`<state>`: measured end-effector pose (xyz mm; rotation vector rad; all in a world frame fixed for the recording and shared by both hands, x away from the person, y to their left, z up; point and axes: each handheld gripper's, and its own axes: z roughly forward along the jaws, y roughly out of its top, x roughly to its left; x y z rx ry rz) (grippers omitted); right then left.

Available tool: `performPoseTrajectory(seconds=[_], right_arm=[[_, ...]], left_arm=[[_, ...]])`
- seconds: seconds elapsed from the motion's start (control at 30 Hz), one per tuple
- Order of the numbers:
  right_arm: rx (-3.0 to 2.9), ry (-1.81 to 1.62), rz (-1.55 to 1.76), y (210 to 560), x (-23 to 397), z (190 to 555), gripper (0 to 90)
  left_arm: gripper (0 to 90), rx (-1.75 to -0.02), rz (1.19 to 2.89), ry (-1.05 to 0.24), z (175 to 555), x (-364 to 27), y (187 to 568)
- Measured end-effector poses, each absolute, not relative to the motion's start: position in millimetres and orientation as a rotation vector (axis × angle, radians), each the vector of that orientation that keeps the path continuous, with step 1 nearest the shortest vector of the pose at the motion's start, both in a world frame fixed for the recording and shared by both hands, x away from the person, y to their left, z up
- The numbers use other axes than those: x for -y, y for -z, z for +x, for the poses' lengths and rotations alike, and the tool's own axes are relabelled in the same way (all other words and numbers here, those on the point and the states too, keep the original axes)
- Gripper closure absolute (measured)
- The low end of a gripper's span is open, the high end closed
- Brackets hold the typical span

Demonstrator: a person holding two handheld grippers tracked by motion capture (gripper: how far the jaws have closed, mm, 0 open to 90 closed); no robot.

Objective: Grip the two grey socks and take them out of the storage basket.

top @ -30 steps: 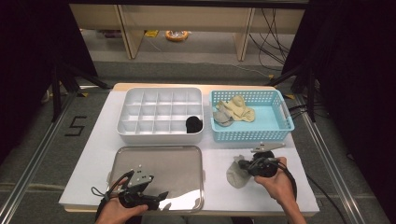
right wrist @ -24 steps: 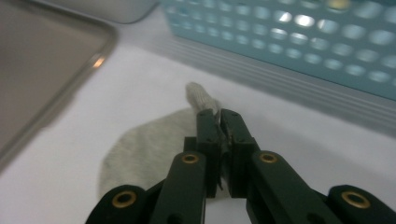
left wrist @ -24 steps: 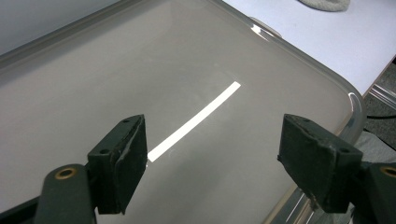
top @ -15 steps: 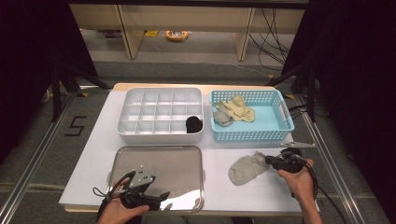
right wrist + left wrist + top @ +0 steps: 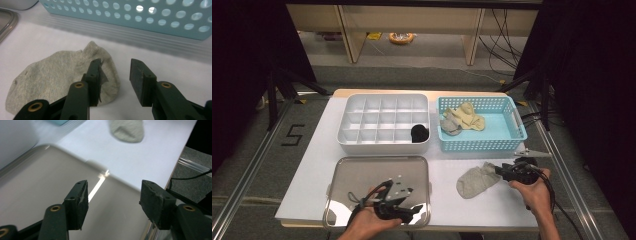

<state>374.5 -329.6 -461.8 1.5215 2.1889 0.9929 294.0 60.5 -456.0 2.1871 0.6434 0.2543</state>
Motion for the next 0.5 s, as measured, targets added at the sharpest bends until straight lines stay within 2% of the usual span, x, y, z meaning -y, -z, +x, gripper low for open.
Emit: performPoseTrajectory(seconds=[0.3, 0.5], right_arm=[[-2.192, -1.012, 1.618, 462.8, 324.5, 374.6, 62.0], [-2.203, -1.032, 1.567, 465.8, 323.7, 376.5, 62.6]], left_arm=[[45.3, -0.590, 2.227, -0.199, 318.1, 1.1, 462.9], [48.3, -0.585, 2.240, -0.184, 328.8, 37.6, 471.2]])
